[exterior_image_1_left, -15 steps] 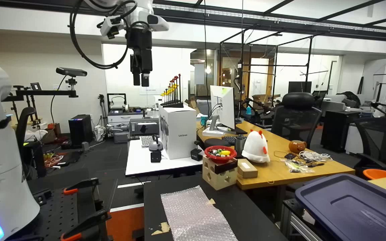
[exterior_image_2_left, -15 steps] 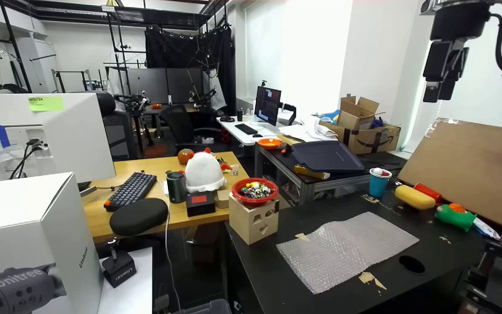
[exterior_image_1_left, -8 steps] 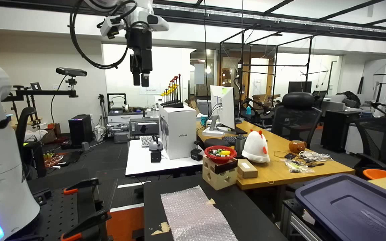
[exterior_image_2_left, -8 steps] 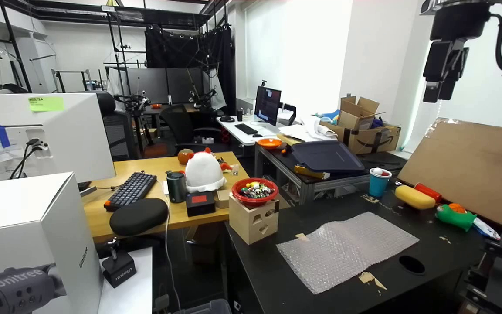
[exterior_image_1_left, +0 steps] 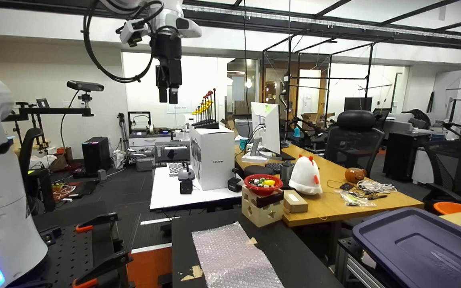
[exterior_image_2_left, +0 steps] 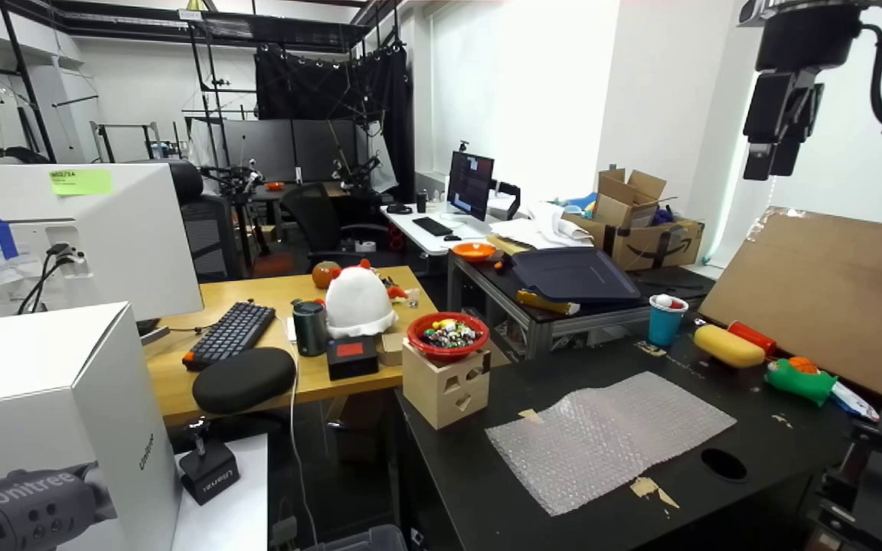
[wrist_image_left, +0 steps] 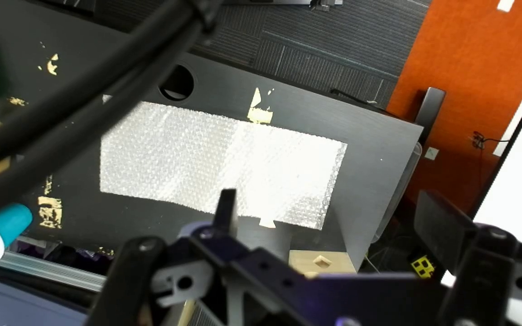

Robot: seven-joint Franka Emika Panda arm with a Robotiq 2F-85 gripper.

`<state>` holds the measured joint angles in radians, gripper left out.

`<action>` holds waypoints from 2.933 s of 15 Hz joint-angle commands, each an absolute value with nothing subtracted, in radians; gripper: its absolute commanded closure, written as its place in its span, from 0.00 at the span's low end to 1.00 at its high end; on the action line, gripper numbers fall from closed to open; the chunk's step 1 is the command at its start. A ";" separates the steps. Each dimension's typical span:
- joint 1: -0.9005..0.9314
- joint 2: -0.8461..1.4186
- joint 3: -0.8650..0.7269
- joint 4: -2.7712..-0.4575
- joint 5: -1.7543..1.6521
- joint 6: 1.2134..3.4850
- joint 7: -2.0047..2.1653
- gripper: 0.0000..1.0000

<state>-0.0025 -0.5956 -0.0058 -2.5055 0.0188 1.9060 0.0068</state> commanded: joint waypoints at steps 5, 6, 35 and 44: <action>0.005 -0.454 -0.011 -2.488 0.035 1.971 -0.009 0.00; -0.002 -0.420 -0.009 -2.480 0.025 1.988 0.000 0.00; -0.091 0.288 -0.077 -2.245 0.248 2.273 0.184 0.00; -0.139 0.507 -0.150 -2.234 0.180 2.469 0.152 0.00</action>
<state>-0.1121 0.4366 -0.1365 -2.2469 0.1993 2.4003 0.1796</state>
